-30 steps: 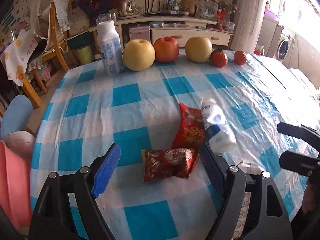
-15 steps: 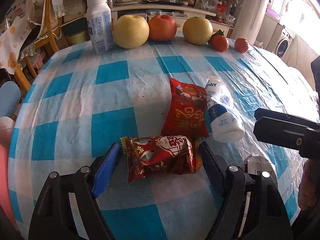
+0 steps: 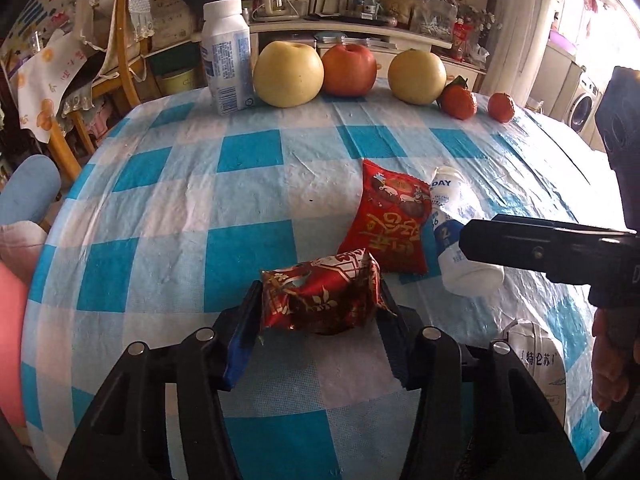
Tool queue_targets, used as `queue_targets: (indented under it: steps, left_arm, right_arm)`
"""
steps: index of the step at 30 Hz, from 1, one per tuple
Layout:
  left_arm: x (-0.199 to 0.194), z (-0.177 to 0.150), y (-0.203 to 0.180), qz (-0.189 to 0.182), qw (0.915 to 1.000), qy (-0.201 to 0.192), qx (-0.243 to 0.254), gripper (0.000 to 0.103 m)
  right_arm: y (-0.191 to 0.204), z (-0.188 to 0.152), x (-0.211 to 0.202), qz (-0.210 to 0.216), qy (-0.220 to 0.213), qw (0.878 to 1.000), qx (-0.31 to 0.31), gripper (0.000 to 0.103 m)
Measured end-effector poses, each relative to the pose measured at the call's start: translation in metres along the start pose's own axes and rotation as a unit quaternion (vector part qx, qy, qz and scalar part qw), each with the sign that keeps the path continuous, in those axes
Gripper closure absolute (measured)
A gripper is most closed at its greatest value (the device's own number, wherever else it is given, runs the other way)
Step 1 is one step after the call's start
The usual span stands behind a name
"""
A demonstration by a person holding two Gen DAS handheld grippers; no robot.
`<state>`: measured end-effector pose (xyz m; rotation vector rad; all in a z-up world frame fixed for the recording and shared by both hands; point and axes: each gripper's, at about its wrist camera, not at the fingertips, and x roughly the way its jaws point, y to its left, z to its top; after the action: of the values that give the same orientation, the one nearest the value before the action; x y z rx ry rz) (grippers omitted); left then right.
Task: Collect trash
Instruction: 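Grasp the red snack packet with the left gripper while the right gripper grasps the white yogurt bottle, then carry both items over the pink bucket and open both grippers to drop them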
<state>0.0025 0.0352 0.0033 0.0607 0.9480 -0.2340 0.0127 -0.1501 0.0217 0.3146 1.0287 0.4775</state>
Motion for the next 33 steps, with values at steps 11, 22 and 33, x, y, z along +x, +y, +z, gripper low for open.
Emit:
queue_targets:
  steps: [11,22,33]
  left_arm:
    - [-0.006,-0.006,0.001,0.001,0.9999,-0.011,-0.012,0.05]
    - [-0.035,-0.018,0.026,0.016,0.9977,-0.045,-0.048,0.05]
    - [-0.071,-0.025,0.065,0.012,0.9918,-0.091,-0.089,0.05]
  right_arm:
    - [0.013,0.007,0.014,-0.04,0.004,0.997,-0.065,0.028]
    - [0.024,0.002,0.011,-0.047,-0.012,0.994,-0.093,0.03]
    - [0.035,-0.004,-0.017,-0.051,-0.057,0.992,-0.104,0.03]
